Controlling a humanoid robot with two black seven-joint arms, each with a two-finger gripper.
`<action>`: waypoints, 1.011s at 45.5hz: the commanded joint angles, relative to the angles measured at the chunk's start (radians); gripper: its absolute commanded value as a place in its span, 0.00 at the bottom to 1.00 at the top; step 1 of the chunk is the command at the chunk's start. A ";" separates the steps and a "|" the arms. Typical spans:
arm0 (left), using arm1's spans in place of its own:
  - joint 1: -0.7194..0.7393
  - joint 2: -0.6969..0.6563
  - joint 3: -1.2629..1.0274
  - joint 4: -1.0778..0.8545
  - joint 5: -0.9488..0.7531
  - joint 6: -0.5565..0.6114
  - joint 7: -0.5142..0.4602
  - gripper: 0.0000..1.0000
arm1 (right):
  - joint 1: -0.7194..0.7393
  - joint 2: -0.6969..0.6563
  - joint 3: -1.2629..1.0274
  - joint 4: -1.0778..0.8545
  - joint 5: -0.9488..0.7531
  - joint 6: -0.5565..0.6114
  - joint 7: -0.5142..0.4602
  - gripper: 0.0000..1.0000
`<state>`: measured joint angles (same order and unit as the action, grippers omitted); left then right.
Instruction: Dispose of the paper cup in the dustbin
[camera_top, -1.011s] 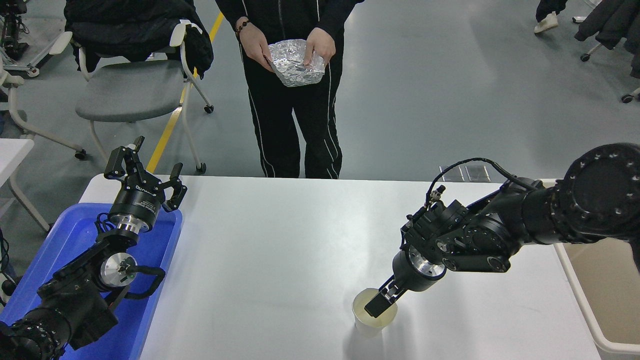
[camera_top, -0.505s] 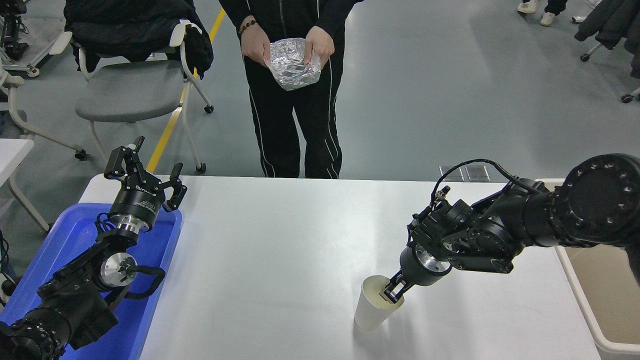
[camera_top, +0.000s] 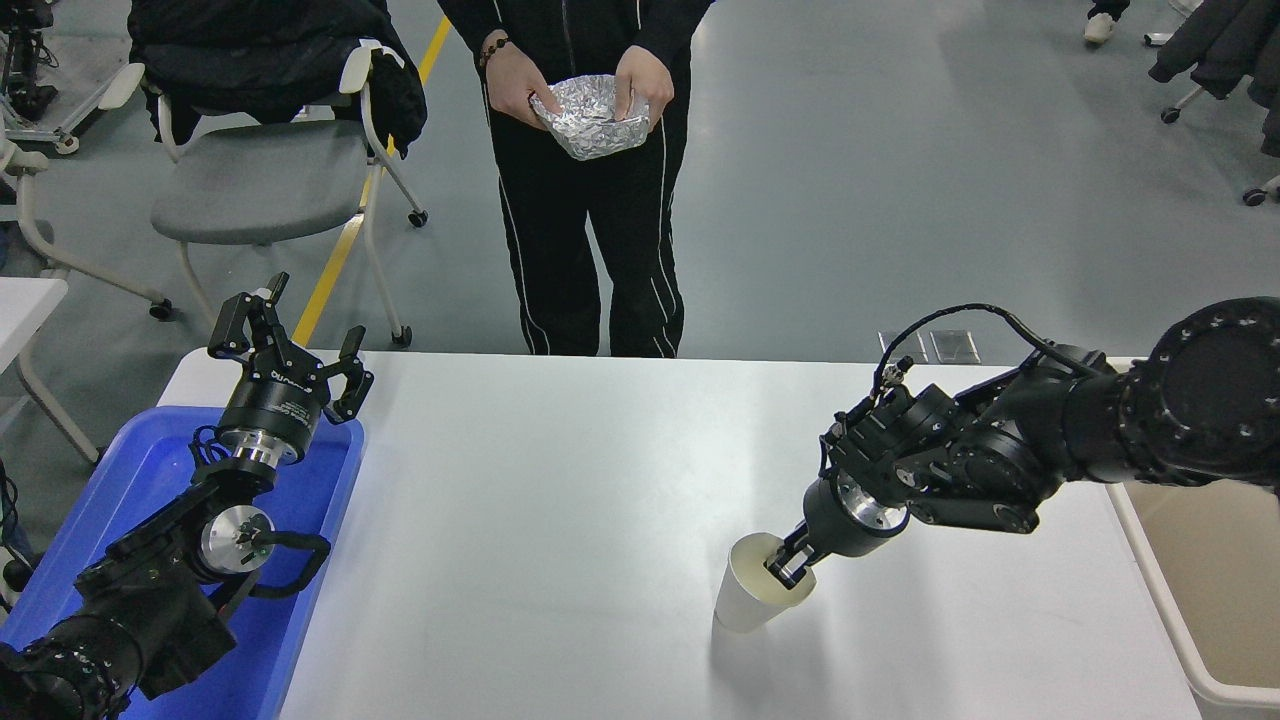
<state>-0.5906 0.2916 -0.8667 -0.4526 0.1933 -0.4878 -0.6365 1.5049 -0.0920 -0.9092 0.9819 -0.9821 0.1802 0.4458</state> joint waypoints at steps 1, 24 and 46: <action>0.000 0.000 0.000 0.000 0.000 0.000 0.000 1.00 | 0.037 -0.061 0.167 -0.012 0.046 0.004 0.031 0.00; 0.000 0.000 0.000 0.000 0.000 0.000 0.000 1.00 | 0.043 -0.141 0.401 -0.031 0.309 0.010 0.033 0.00; 0.000 0.000 0.000 0.000 0.000 0.000 0.000 1.00 | 0.017 -0.157 0.539 -0.400 0.621 0.008 0.025 0.00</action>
<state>-0.5906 0.2916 -0.8667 -0.4525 0.1932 -0.4878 -0.6365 1.5390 -0.2443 -0.4243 0.7653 -0.5008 0.1906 0.4761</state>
